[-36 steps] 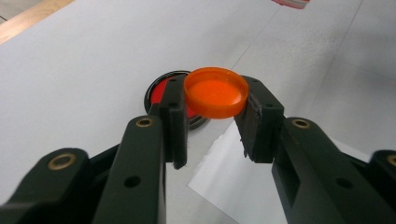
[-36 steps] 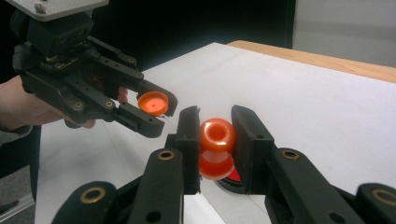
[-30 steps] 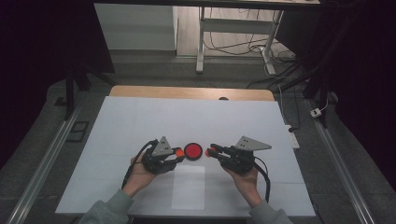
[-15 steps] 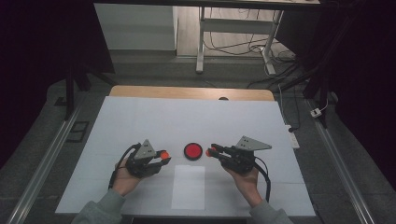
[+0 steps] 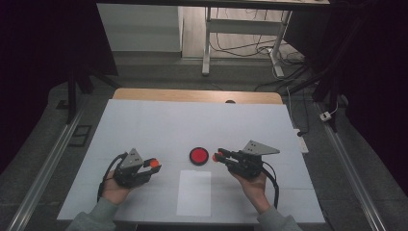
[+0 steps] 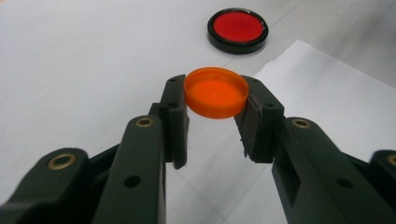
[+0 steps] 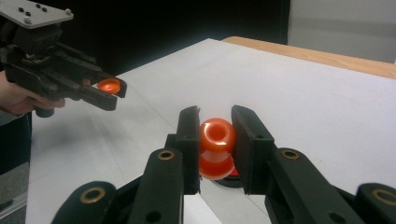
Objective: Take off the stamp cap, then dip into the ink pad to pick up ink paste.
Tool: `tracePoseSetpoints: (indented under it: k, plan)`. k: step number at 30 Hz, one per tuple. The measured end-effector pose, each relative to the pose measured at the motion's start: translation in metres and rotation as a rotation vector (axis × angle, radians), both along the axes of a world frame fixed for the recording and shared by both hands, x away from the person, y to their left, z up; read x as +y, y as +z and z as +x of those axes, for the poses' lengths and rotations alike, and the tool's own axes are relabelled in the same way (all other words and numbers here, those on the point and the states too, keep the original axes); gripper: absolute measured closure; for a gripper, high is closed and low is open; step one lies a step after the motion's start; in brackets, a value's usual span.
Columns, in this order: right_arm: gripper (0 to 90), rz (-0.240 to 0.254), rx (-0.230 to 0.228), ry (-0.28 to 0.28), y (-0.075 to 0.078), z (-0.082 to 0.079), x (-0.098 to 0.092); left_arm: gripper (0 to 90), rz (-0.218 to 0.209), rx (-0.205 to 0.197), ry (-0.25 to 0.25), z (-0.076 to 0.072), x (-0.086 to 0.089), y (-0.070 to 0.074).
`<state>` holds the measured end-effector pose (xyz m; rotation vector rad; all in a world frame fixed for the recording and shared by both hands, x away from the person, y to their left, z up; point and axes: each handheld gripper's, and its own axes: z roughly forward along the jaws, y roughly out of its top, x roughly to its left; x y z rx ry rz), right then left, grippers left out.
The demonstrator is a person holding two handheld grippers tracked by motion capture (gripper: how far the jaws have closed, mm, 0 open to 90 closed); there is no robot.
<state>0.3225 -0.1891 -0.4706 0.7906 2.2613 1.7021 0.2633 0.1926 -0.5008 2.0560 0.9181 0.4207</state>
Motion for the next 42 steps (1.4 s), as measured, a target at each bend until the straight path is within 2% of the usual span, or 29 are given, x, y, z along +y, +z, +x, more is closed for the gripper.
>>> tracePoseSetpoints:
  k: [11,20,27,42]
  plan:
    - [72.5,-0.003,0.003,-0.002,-0.001,0.001,0.0,65.0,-0.018,0.006,0.045,-0.019,0.026,-0.007]
    - [72.5,-0.005,0.007,-0.009,-0.003,0.004,-0.002,64.9,-0.022,0.004,0.022,-0.021,0.023,-0.008]
    - [72.5,0.005,0.001,-0.011,0.0,0.004,-0.001,64.9,-0.028,0.009,0.025,-0.023,0.024,-0.009]
    - [72.5,-0.011,-0.001,0.005,0.002,0.007,0.01,64.9,-0.022,0.008,0.028,-0.025,0.023,-0.01]
